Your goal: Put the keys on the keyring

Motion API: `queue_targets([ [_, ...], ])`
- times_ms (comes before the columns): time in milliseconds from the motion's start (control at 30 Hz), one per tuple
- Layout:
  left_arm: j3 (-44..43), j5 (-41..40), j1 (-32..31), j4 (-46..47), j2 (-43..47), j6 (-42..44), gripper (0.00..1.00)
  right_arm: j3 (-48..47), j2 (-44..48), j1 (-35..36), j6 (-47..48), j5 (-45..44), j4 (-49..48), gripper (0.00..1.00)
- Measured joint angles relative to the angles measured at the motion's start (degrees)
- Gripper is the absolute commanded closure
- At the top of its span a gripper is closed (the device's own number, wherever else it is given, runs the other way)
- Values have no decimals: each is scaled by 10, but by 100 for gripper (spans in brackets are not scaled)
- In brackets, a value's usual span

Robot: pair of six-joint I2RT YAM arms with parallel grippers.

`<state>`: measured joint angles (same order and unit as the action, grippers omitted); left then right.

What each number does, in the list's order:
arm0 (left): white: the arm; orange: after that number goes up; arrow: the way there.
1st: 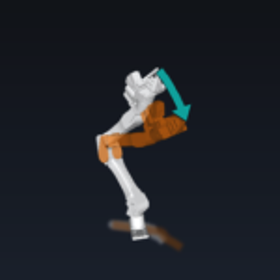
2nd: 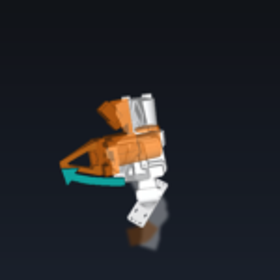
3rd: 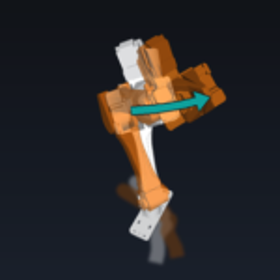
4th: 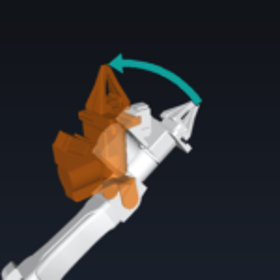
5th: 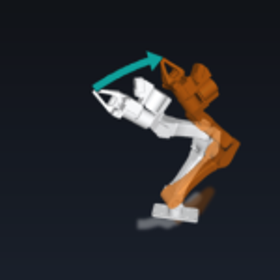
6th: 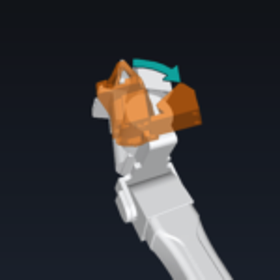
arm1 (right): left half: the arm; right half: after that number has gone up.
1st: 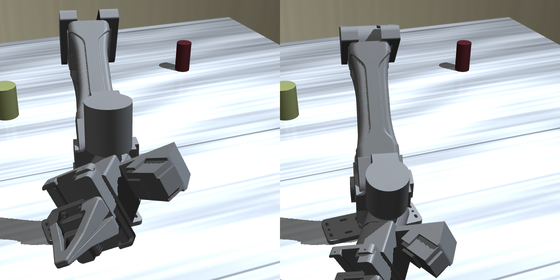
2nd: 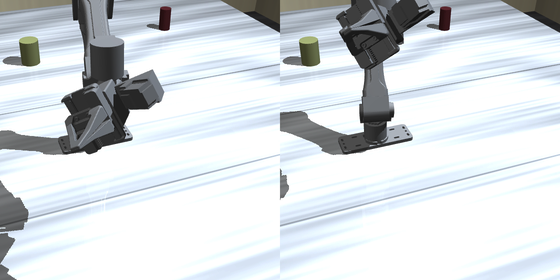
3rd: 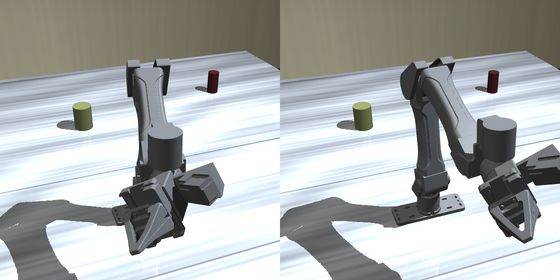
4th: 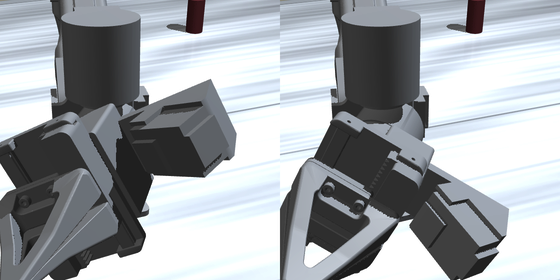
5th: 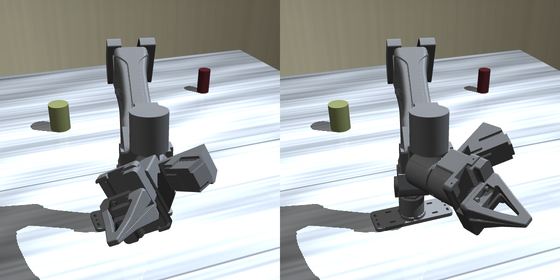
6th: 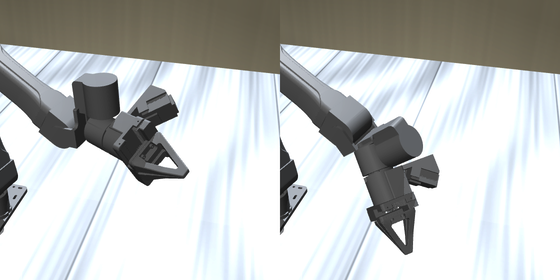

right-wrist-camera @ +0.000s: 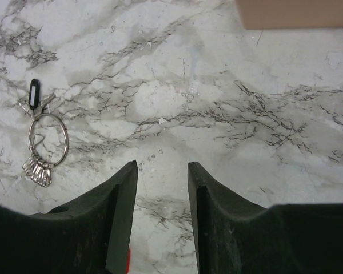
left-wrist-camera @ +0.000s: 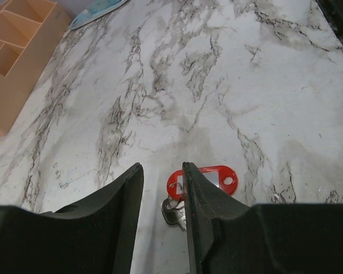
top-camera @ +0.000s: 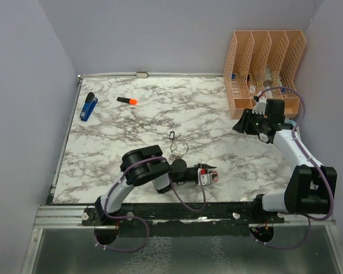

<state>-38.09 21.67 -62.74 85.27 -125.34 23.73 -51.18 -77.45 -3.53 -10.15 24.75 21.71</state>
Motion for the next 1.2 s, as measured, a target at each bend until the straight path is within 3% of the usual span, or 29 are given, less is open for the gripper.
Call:
queue_targets([
  [633, 0, 64, 19, -8, -2, -124, 63, 9, -2, 0, -3, 0, -7, 60],
  [1200, -23, 84, 39, -37, -2, -159, 65, 9, -2, 0, -3, 0, -7, 61],
])
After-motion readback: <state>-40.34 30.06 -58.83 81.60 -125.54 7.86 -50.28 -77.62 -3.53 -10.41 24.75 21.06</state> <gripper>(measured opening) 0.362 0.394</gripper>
